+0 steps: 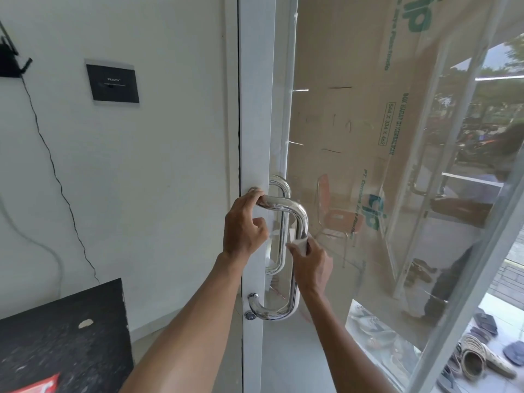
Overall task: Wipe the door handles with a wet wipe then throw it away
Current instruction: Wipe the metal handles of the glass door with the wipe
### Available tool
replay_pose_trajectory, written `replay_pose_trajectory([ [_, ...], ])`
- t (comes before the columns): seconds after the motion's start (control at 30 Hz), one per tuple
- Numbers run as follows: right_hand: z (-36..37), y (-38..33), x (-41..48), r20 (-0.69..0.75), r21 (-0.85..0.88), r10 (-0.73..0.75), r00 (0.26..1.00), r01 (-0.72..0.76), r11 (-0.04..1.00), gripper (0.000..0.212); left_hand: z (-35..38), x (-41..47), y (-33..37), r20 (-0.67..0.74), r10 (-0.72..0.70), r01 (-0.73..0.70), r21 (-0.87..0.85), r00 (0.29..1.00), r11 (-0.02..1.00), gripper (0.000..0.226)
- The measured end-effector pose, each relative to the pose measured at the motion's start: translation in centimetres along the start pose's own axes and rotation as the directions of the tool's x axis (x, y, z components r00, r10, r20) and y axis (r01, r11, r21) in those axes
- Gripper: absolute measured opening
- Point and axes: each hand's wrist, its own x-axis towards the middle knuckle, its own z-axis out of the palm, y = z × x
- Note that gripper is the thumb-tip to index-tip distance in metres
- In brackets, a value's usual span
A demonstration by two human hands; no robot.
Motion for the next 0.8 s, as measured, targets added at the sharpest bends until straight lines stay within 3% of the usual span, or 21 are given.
replay_pose_trajectory([
  [0.17, 1.7, 4.3, -3.7, 0.066, -0.05, 0.177, 0.982, -0.174, 0.983, 0.042, 0.0, 0.0, 0.1, 0.01, -0.008, 0.008, -0.001, 1.0, 1.0, 0.063],
  [0.33, 2.4, 6.2, -5.9, 0.085, -0.049, 0.287, 0.954, -0.284, 0.958, 0.026, 0.0, 0.0, 0.3, 0.039, -0.049, 0.05, -0.037, 0.998, 0.998, 0.064],
  [0.47, 3.1, 8.7, -8.0, 0.176, -0.068, 0.44, 0.881, -0.435, 0.898, 0.025, -0.3, -0.7, -0.1, 0.085, -0.012, 0.013, -0.009, 0.996, 1.0, 0.075],
  [0.6, 3.5, 9.5, -8.6, 0.223, -0.086, 0.547, 0.807, -0.543, 0.835, 0.026, 0.1, -3.7, -0.9, 0.026, -0.034, 0.031, 0.094, 0.999, 0.995, 0.087],
  [0.7, 3.4, 9.8, -8.3, 0.241, -0.092, 0.553, 0.797, -0.549, 0.831, 0.032, 1.3, -6.8, -2.5, 0.039, -0.026, 0.019, 0.163, 0.999, 0.986, 0.062],
  [0.8, 2.7, 9.7, -7.7, 0.327, -0.07, 0.501, 0.801, -0.509, 0.858, 0.033, 2.3, -9.5, -3.4, 0.274, -0.091, 0.024, 0.236, 0.957, 0.971, 0.034],
])
